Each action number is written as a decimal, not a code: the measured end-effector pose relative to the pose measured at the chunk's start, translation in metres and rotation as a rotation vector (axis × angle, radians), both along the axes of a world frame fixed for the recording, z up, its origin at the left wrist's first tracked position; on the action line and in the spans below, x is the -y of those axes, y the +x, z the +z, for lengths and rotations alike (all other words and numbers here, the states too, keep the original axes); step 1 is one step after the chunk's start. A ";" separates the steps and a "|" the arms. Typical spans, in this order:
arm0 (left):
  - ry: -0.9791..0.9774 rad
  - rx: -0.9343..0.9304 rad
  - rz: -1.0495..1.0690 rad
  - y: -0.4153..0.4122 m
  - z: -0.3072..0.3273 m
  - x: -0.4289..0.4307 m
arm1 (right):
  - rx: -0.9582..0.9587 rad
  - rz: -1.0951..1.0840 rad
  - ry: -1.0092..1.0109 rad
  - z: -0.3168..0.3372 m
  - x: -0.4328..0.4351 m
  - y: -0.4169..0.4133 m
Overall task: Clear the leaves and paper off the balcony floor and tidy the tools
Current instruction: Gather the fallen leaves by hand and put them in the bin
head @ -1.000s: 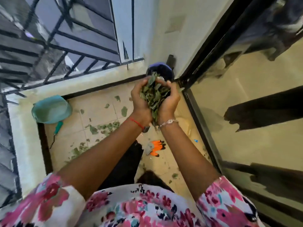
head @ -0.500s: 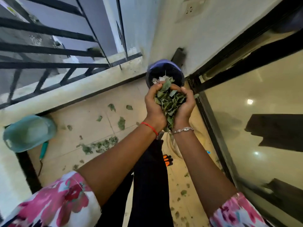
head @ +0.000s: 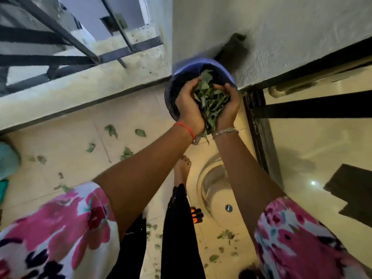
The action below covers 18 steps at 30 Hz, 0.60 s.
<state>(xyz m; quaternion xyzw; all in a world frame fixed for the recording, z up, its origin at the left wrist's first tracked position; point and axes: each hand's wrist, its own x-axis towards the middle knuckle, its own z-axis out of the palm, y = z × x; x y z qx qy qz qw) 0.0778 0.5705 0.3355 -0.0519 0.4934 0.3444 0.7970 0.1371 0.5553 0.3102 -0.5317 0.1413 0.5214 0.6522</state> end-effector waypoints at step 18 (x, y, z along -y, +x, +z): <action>0.271 -0.479 -0.426 -0.053 -0.037 -0.019 | 1.063 0.842 -0.359 -0.029 -0.013 -0.022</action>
